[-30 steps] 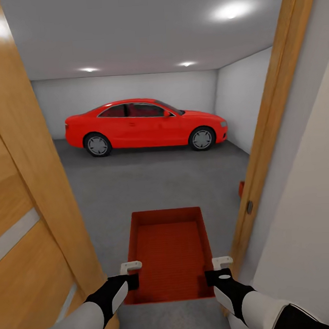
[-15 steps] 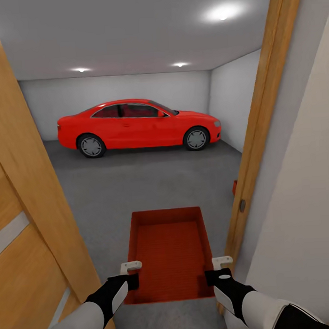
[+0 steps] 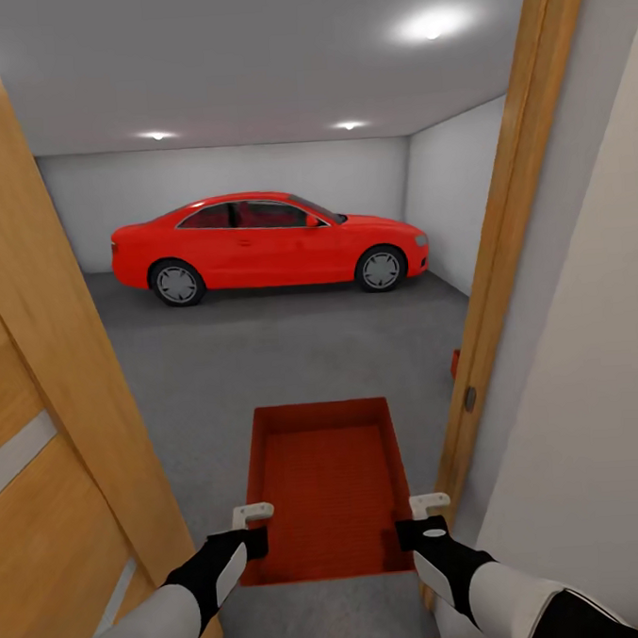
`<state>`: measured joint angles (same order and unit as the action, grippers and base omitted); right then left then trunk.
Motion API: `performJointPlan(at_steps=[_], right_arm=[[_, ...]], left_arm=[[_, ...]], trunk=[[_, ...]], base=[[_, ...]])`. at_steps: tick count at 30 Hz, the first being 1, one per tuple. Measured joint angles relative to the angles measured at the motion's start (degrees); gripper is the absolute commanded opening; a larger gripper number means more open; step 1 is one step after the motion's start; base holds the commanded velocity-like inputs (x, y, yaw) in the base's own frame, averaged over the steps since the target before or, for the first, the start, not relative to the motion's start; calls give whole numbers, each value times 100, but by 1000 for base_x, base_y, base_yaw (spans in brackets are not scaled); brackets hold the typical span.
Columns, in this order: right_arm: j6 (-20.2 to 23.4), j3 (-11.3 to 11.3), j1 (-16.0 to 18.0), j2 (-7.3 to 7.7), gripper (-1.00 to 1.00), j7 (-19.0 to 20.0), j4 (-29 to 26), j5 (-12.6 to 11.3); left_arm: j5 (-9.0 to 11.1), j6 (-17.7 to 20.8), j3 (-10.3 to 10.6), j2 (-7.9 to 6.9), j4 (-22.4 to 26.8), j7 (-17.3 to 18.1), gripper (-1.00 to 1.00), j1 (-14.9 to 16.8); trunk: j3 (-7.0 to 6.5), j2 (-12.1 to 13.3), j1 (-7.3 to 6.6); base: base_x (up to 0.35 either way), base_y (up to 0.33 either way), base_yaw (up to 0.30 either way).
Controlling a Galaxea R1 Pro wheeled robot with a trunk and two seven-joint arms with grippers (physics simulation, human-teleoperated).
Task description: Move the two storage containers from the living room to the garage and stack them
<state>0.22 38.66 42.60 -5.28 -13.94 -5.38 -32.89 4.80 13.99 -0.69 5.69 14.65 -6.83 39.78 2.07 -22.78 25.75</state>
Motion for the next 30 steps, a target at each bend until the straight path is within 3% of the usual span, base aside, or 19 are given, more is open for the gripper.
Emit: performJointPlan(at_steps=[12,23,24,25,30], right_arm=[[32,-836,-6,-70,-100,51,105,868],[41,-1547,-7,-173,-100,-33,98,1613],[40,-45,-10,1,-100,63,42,166],[0,104,-9,30,-100,88,74,-10],[42,107,-8,21,-100,88,73,-17]], left_arm=[[-513,-2,-540,-4,-88,145,-100,-3],[-1168,-17,-1241,-6,-62,343,-100,-3],[16,71,-103,-5,7,11,-100,-1],[111,71,11,6,13,-25,-100,-2],[109,114,5,-2,15,-20,-100,-1]], trunk=[[0,0,-1],[0,-1,-3],[1,-1,-3],[1,0,-2],[0,0,0]], base=[[17,0,0],[283,0,0],[235,0,0],[195,0,0],[62,0,0]])
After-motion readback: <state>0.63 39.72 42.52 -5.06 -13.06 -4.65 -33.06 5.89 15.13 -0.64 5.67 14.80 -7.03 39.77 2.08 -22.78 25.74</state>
